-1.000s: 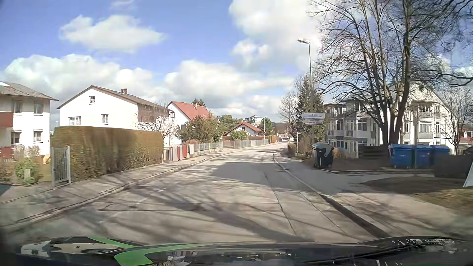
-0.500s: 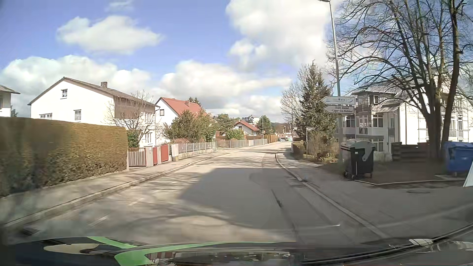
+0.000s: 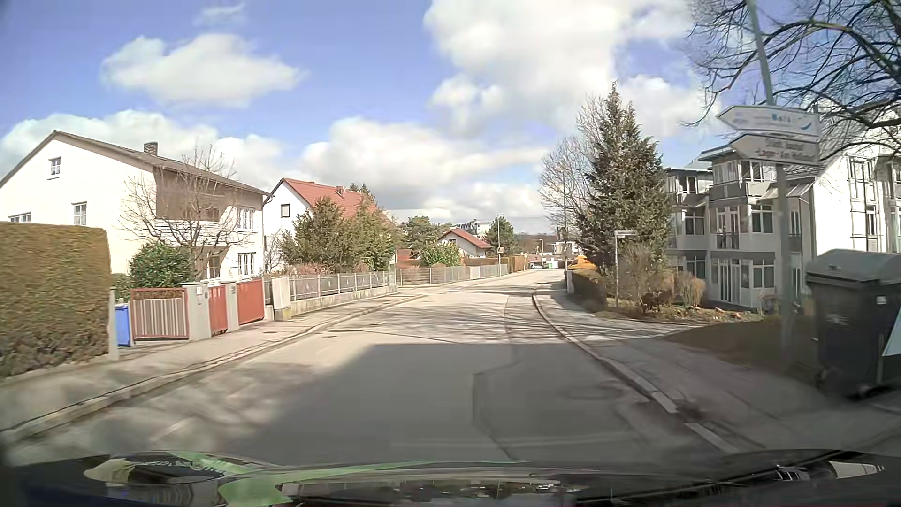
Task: Follow the waypoints while adhering to traffic rules and regulations
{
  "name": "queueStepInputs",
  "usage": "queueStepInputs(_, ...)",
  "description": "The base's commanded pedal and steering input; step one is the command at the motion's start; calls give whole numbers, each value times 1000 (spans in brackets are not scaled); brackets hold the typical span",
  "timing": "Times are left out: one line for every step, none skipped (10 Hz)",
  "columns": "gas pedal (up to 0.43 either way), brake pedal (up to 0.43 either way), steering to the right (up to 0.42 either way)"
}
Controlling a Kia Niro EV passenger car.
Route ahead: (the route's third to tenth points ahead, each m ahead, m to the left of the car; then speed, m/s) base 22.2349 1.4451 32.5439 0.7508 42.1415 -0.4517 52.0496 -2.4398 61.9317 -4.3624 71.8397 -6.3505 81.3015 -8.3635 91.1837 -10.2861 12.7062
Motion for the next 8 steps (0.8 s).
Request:
queueStepInputs(28,0,5)
queueStepInputs(20,0,5)
queueStepInputs(20,0,6)
queueStepInputs(8,0,6)
queueStepInputs(8,0,7)
queueStepInputs(8,0,9)
queueStepInputs(8,0,9)
queueStepInputs(8,0,12)
